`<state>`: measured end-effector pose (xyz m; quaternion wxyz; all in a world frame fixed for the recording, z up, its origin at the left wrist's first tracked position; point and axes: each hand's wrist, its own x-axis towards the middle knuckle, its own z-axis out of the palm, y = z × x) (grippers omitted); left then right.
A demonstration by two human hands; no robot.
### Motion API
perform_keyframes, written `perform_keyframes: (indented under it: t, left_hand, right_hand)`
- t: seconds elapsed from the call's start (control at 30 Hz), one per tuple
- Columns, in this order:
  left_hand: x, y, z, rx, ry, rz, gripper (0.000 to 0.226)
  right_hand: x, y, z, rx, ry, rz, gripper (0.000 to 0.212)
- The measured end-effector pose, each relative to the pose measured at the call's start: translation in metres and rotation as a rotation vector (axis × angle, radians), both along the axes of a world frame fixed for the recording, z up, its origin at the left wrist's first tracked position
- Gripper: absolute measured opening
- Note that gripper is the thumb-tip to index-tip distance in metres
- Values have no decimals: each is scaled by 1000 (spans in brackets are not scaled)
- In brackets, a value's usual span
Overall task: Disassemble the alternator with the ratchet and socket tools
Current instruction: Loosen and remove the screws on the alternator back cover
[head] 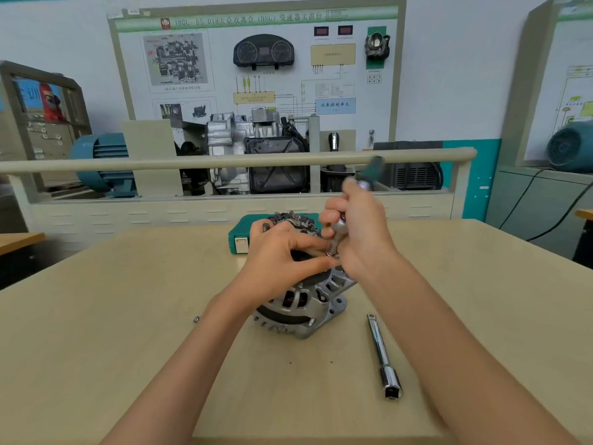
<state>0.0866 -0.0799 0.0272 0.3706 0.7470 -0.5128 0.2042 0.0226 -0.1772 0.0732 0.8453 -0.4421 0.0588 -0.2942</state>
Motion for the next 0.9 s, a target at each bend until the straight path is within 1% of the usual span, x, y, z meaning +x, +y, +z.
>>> perform_keyframes:
  t: [0.07, 0.13, 0.2, 0.23, 0.27, 0.3, 0.37, 0.4, 0.43, 0.47, 0.53, 0.63, 0.7, 0.77, 0.8, 0.83, 0.9]
  left_hand:
    - [0, 0, 0, 5, -21, 17, 23]
    - [1, -1, 0, 0, -21, 27, 22]
    - [2, 1, 0, 0, 3, 1, 22]
    - [3, 2, 0, 14, 12, -22, 21]
    - [4, 3, -1, 27, 10, -39, 18]
    - [4, 3, 0, 35, 6, -47, 15]
    - [4, 2, -1, 22, 13, -39, 6]
    - [4, 2, -2, 3, 16, -27, 8]
    - [4, 1, -2, -12, 15, -17, 12]
    - [4, 0, -3, -20, 11, -11, 14]
    - [4, -1, -3, -33, 2, -19, 14]
    - [2, -2, -2, -39, 0, -31, 13]
    - [3, -2, -2, -34, -22, -21, 21]
    - [3, -1, -1, -16, -39, -13, 16]
    - [3, -1, -1, -8, -42, -12, 14]
    - [3, 0, -1, -5, -38, -16, 17]
    - [3, 0, 0, -5, -28, -23, 23]
  right_hand:
    - [2, -8, 9, -109, 116, 281, 32]
    - [1, -13, 15, -189, 165, 512, 36]
    - [-2, -14, 16, -218, 150, 586, 37]
    - [-3, -12, 14, -202, 125, 560, 37]
    - [-3, -9, 11, -169, 87, 487, 36]
    - [-3, -5, 6, -123, 39, 366, 35]
    - [-2, 7, -6, -15, -79, 39, 32]
    - [-2, 11, -11, 52, -143, -113, 31]
    - [-2, 15, -14, 116, -197, -218, 31]
    - [-2, 16, -17, 160, -230, -269, 30]
    - [-2, 15, -15, 183, -218, -250, 30]
    - [1, 3, -6, 106, -67, -75, 30]
    - [2, -8, 3, 4, 57, 174, 33]
    - [1, -17, 11, -81, 133, 470, 36]
    - [1, -21, 13, -120, 150, 575, 36]
    - [0, -23, 14, -152, 154, 642, 36]
    - [-2, -23, 13, -176, 131, 672, 36]
